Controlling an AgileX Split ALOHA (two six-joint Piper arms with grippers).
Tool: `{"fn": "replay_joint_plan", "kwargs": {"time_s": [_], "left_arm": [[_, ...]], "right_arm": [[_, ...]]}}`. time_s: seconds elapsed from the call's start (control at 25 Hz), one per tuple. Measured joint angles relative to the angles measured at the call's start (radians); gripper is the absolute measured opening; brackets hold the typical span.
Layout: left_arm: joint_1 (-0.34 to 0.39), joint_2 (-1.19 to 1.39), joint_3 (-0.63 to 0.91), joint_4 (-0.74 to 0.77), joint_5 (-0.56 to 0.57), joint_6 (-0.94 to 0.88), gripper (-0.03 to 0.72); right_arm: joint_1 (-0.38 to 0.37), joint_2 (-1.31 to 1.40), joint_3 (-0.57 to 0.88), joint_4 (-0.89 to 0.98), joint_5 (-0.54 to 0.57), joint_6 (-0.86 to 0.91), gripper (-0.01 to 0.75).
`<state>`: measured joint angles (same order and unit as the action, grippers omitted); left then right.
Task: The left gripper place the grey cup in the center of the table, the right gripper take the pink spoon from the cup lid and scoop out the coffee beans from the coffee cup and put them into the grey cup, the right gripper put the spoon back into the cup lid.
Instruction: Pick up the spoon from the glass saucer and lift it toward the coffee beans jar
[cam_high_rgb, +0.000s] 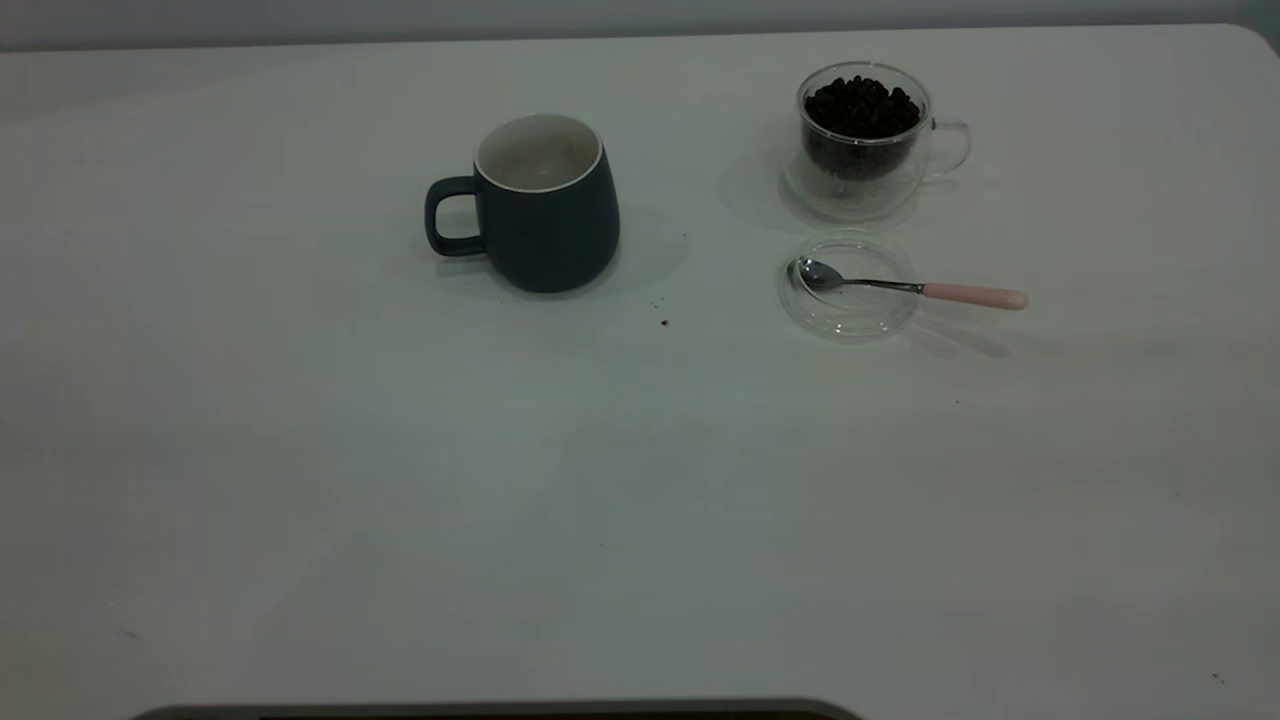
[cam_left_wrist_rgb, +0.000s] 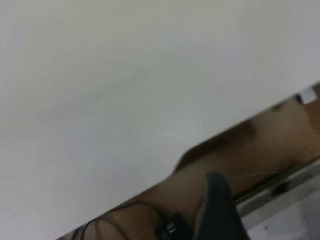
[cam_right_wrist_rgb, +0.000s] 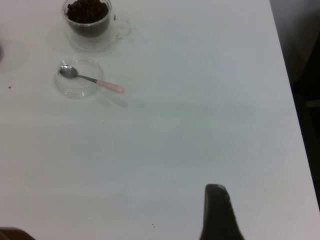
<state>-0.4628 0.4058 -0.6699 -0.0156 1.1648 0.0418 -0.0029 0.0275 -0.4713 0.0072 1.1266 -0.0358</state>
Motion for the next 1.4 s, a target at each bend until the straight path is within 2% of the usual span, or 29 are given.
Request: {"fn": "replay_joint_plan", "kwargs": {"time_s": [0.4,1.12,1.2,1.4], "left_arm": [[0.0,-0.224,0.179,-0.02,-0.024,-0.02,0.565],[0.006,-0.23,0.184,-0.009,-0.033,-0.028,0.565],[0.042,-0.236,0.184,-0.009,-0.033,-0.028,0.565],[0.252,-0.251,0.184,-0.009,-0.033,-0.028,0.565]], "right_arm": [[0.0,0.0,0.0,0.0,0.0,0.0,0.519],[0.0,0.0,0.0,0.0,0.0,0.0,0.519],[0.0,0.0,0.0,0.0,0.0,-0.001,0.519],[0.0,0.0,0.0,0.0,0.0,-0.001,0.519]]}}
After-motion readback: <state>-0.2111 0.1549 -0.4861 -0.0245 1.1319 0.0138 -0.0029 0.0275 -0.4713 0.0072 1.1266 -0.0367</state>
